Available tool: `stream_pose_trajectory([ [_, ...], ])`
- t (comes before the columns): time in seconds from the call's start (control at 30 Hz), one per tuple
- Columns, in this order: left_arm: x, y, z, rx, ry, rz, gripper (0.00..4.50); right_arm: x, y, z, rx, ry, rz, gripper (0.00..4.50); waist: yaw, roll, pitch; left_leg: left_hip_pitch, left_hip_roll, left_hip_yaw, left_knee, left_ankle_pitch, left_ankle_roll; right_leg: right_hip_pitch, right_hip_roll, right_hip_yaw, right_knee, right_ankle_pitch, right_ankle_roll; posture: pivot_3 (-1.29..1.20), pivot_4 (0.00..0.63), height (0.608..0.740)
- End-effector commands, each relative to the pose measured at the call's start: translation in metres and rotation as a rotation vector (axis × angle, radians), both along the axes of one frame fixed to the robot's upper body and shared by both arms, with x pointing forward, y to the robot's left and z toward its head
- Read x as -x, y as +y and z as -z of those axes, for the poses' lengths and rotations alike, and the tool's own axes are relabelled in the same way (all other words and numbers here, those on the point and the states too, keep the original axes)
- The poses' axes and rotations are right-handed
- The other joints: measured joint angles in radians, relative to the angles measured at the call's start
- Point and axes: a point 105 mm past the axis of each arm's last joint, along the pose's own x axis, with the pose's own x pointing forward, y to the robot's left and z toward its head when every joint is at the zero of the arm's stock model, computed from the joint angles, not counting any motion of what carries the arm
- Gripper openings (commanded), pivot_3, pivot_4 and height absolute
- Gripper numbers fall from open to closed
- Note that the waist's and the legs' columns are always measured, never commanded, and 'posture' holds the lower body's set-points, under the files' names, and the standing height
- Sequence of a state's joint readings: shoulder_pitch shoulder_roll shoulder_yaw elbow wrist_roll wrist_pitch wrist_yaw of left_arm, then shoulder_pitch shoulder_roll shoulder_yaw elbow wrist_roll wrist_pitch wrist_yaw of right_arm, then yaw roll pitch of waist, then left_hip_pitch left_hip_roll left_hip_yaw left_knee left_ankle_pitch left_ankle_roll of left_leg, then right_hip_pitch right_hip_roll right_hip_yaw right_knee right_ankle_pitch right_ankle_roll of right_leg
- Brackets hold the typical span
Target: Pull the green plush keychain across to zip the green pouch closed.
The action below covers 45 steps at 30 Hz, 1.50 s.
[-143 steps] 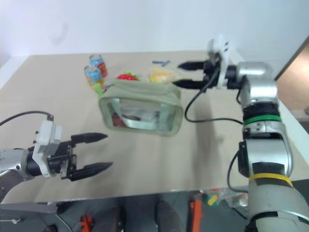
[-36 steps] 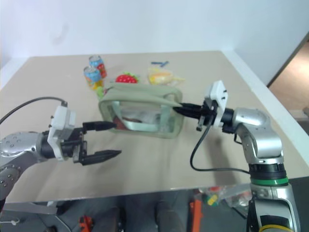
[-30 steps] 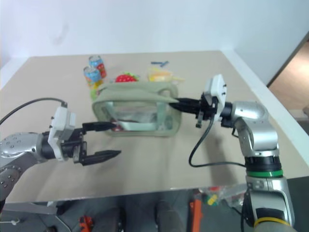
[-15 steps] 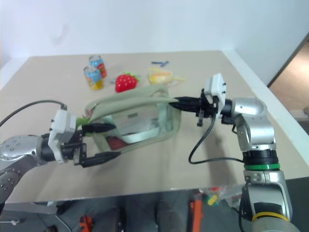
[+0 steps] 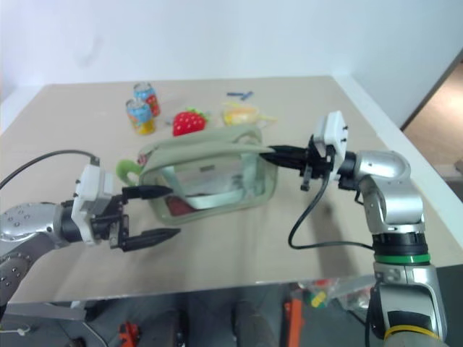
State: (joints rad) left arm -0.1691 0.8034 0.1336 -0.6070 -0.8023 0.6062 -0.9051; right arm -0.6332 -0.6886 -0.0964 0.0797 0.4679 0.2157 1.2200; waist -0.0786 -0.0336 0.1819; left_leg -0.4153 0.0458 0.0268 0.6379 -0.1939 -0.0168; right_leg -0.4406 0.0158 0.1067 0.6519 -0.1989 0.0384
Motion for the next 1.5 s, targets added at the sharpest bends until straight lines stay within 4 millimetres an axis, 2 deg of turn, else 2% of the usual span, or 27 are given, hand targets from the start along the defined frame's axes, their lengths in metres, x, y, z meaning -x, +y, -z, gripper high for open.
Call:
stream_pose_trajectory([
  [0.03,0.001,-0.002,-0.006,-0.002,-0.043,0.015,4.50,0.005,-0.002,-0.026,-0.077,-0.074,0.008,0.03,0.000,0.000,0.000,0.000,0.000,0.000,0.000,0.000,0.000,0.000,0.000,0.000,0.000,0.000,0.000,0.00,0.150,0.740],
  [0.13,0.000,-0.001,-0.007,-0.005,-0.045,0.015,4.50,0.005,0.001,-0.023,-0.080,-0.062,0.004,0.03,0.000,0.000,0.000,0.000,0.000,0.000,0.000,0.000,0.000,0.000,0.000,0.000,0.000,0.000,0.000,0.00,0.150,0.740],
  [0.37,0.001,-0.001,-0.007,-0.005,-0.046,0.008,4.50,0.007,0.000,0.004,-0.007,-0.021,0.006,0.03,0.001,0.000,0.000,0.000,0.000,0.000,0.000,0.000,0.000,0.000,0.000,0.000,0.000,0.000,0.000,0.00,0.150,0.740],
  [0.5,-0.002,0.001,-0.010,0.024,-0.042,-0.018,4.50,0.009,0.004,0.009,0.015,-0.018,-0.014,0.03,-0.002,0.000,0.000,0.001,0.000,0.000,0.000,0.000,0.000,0.000,0.000,0.000,0.000,0.000,0.000,0.00,0.150,0.740],
  [0.67,-0.013,0.023,-0.028,0.158,0.022,-0.134,4.50,0.012,0.008,0.012,0.021,-0.017,-0.026,0.03,-0.003,0.000,0.000,0.001,0.001,0.000,0.000,0.000,0.000,0.000,0.001,0.000,0.001,0.000,0.000,0.00,0.150,0.740],
  [0.8,-0.030,0.066,-0.042,0.225,0.061,-0.328,4.50,0.013,0.006,0.013,0.034,-0.016,-0.022,0.03,-0.004,0.000,0.000,0.002,0.002,0.000,0.000,0.000,0.000,0.000,0.002,0.000,0.001,0.000,0.000,0.00,0.150,0.740],
  [0.9,-0.044,0.089,-0.041,0.199,0.045,-0.457,4.50,0.014,0.005,0.012,0.038,-0.016,-0.021,0.03,-0.003,0.000,0.000,0.002,0.002,0.000,-0.001,0.000,0.000,0.000,0.002,0.000,0.001,0.000,-0.001,0.00,0.150,0.740],
  [1.0,-0.067,0.105,-0.040,0.203,0.011,-0.573,4.50,0.014,0.005,0.013,0.044,-0.016,-0.021,0.03,-0.001,0.000,0.000,0.002,0.001,0.000,0.000,0.000,0.000,0.000,0.002,0.000,0.001,0.000,-0.001,0.00,0.150,0.740],
  [1.2,-0.100,0.104,-0.026,0.190,0.045,-0.601,4.50,0.015,0.008,0.011,0.052,-0.025,-0.028,0.03,-0.002,-0.001,-0.001,0.002,0.001,0.000,0.000,0.000,0.000,0.001,0.002,0.000,0.001,0.000,0.000,0.00,0.150,0.740],
  [1.37,-0.114,0.100,-0.008,0.179,0.111,-0.533,4.50,0.015,0.007,0.011,0.062,-0.026,-0.024,0.03,-0.003,-0.001,-0.001,0.002,0.001,0.000,-0.002,0.000,0.000,0.000,0.003,0.000,0.001,0.000,-0.001,0.00,0.150,0.740],
  [1.5,-0.125,0.100,-0.006,0.194,0.110,-0.515,4.50,0.016,0.007,0.010,0.065,-0.032,-0.020,0.03,-0.002,-0.001,-0.001,0.002,0.001,0.000,-0.003,0.000,0.000,0.000,0.002,0.000,0.001,0.001,0.000,0.00,0.150,0.740],
])
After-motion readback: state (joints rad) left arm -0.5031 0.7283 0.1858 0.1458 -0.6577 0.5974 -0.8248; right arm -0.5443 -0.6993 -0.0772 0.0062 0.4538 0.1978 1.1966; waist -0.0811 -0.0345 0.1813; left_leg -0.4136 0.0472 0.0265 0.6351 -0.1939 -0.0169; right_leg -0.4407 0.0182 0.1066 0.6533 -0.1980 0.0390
